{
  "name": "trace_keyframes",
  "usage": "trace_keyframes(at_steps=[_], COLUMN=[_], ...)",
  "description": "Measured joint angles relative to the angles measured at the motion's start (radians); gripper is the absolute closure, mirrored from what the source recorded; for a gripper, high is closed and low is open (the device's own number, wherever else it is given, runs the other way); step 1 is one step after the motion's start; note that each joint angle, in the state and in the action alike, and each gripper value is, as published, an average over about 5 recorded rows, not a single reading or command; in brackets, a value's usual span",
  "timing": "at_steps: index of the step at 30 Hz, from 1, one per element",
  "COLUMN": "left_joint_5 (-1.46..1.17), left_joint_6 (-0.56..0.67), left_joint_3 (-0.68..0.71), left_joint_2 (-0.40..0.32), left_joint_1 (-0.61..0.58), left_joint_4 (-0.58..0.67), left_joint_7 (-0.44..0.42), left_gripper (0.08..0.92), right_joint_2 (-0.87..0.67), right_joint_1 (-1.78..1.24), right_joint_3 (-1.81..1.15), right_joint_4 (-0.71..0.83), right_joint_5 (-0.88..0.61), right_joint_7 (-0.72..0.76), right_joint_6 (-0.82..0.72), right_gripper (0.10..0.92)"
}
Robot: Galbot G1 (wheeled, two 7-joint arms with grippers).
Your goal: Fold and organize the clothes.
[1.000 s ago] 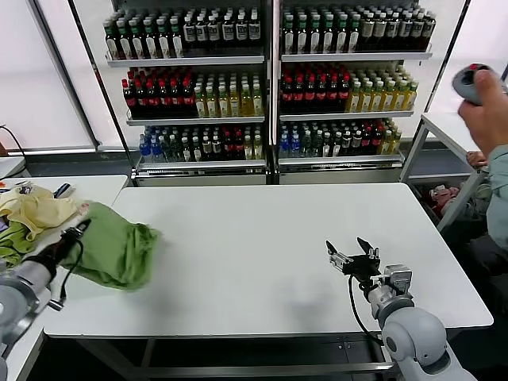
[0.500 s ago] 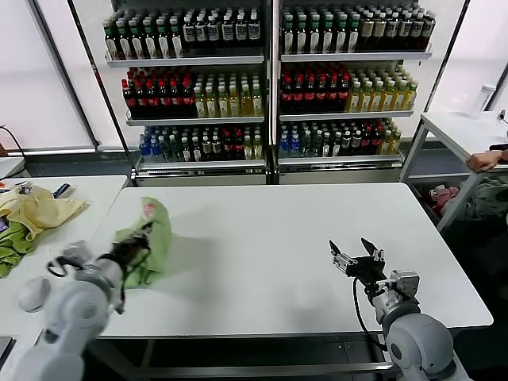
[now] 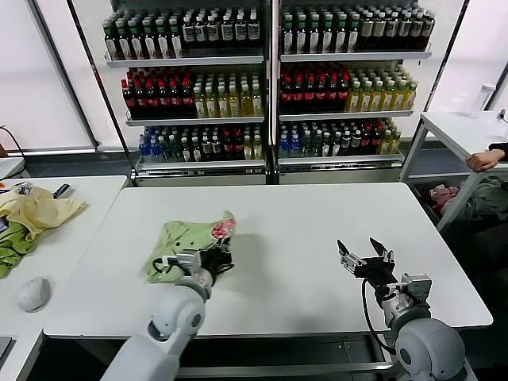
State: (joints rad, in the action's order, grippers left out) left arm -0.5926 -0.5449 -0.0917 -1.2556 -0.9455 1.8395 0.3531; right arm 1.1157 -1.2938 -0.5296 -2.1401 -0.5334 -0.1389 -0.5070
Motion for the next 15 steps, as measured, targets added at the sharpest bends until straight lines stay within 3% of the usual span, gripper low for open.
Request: trace_keyframes(at_steps=[8,15], left_joint_5=[0.047,0.014], left_joint_6=[0.073,0.130], left_joint_3=[0.075,0.050], left_joint_2=[-0.040,-0.029], left_joint_1=[0.011,-0.049], left_joint_4=[-0.002,0.085], left_joint_7=[-0.016,-0.036], left_gripper=[0.563,0.364], right_joint_2=[0.009,0.039], right_joint_1=[0.018,0.057], right_joint_3=[0.019,0.099], right_joint_4=[0.012,0.042], right_joint_5=[0.009,0.034], right_joint_7=[-0.005,-0.026], right_joint_6=[0.005,0.017], right_gripper=[0.203,0.203])
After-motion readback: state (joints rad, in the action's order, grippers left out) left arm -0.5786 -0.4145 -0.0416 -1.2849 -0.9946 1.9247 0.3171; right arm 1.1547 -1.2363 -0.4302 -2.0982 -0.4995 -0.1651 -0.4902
